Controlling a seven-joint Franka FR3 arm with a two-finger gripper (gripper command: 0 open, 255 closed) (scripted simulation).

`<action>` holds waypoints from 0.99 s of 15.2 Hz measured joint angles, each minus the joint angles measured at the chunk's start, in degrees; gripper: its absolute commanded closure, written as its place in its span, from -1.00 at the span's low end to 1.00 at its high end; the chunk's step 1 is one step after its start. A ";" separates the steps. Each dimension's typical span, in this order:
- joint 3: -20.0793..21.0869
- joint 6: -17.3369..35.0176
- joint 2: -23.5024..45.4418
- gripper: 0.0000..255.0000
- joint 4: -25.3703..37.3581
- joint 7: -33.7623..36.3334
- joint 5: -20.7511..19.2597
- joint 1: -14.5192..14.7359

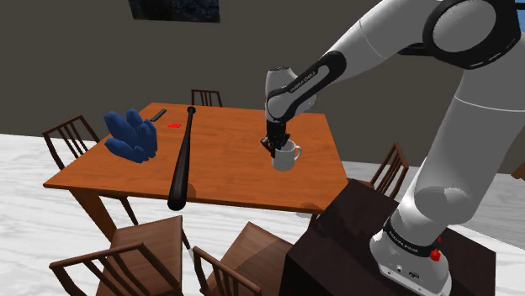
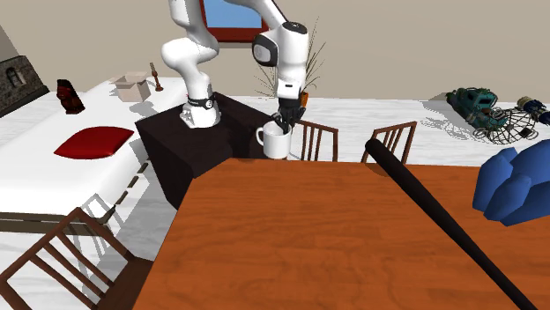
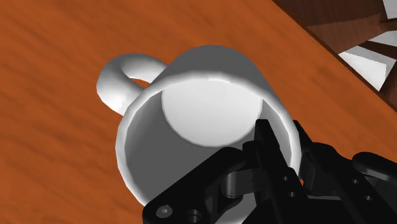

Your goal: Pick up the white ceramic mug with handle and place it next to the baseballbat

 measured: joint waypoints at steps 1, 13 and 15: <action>0.02 -0.83 -0.50 1.00 0.33 0.04 0.00 0.02; -0.07 -9.43 8.57 1.00 18.01 -0.08 -0.06 -0.08; -0.06 -11.84 13.06 1.00 24.85 -0.02 -0.07 -0.07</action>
